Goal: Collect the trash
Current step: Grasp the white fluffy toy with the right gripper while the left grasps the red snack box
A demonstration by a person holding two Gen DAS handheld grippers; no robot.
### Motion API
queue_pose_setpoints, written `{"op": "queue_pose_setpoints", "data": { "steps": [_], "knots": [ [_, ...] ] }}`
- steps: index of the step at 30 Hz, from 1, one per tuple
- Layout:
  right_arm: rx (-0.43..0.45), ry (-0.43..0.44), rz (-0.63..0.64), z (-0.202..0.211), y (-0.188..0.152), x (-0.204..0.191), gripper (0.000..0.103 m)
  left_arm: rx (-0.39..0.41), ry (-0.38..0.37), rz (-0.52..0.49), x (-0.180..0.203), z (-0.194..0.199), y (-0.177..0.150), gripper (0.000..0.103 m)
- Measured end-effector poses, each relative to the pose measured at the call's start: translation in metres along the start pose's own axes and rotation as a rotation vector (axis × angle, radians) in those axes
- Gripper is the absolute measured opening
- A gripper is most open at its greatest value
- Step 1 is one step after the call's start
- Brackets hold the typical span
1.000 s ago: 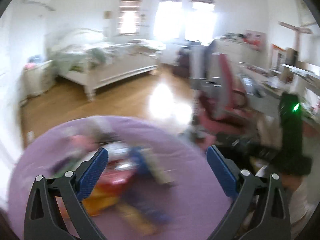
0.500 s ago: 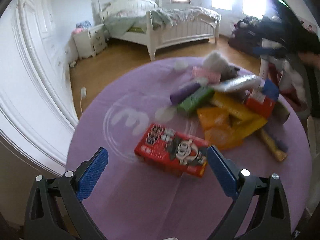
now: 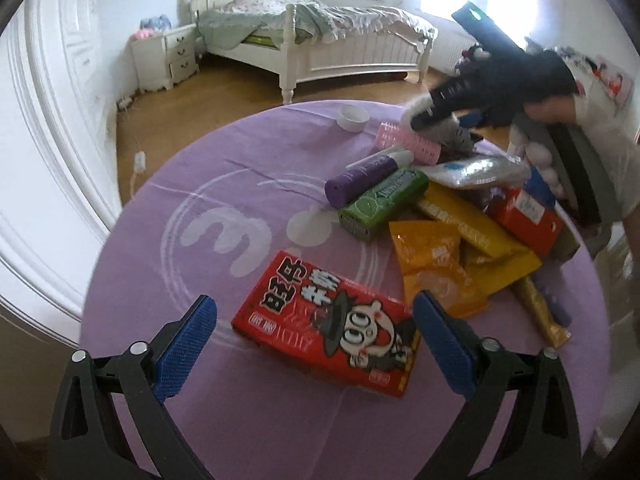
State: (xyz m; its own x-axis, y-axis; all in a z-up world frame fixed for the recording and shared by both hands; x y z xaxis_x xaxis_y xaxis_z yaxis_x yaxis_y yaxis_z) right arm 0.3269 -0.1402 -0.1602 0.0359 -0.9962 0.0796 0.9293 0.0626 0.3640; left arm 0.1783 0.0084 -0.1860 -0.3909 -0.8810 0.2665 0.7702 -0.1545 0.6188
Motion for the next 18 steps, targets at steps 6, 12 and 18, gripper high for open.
{"op": "queue_pose_setpoints", "data": {
  "steps": [6,12,18],
  "knots": [
    [0.101,0.063,-0.035,0.03,-0.016,0.019,0.037,0.025,-0.012,-0.009,0.002,0.008,-0.004,0.076],
    [0.344,0.209,-0.133,0.123,-0.045,0.045,0.037,0.023,0.049,-0.05,0.0,0.023,-0.013,0.078],
    [0.493,0.325,-0.186,0.197,-0.105,0.057,0.037,0.011,0.099,-0.146,0.013,0.018,-0.016,0.097]
  ]
}}
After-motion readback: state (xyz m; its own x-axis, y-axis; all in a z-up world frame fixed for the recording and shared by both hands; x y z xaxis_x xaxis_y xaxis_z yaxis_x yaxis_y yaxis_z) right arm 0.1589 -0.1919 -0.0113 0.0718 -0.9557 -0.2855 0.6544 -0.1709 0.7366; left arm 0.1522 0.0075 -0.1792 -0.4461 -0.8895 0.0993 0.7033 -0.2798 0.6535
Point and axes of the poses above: each gripper's, at about its wrist camera, not at the fingertips, and z roughly against the way its jaws point, x to its right, y to its top, the point moved 9 cm from there along -z, roughly the way its jaws point, and after that the axes turned 13 degrees about -y, right-handed, at the moved point
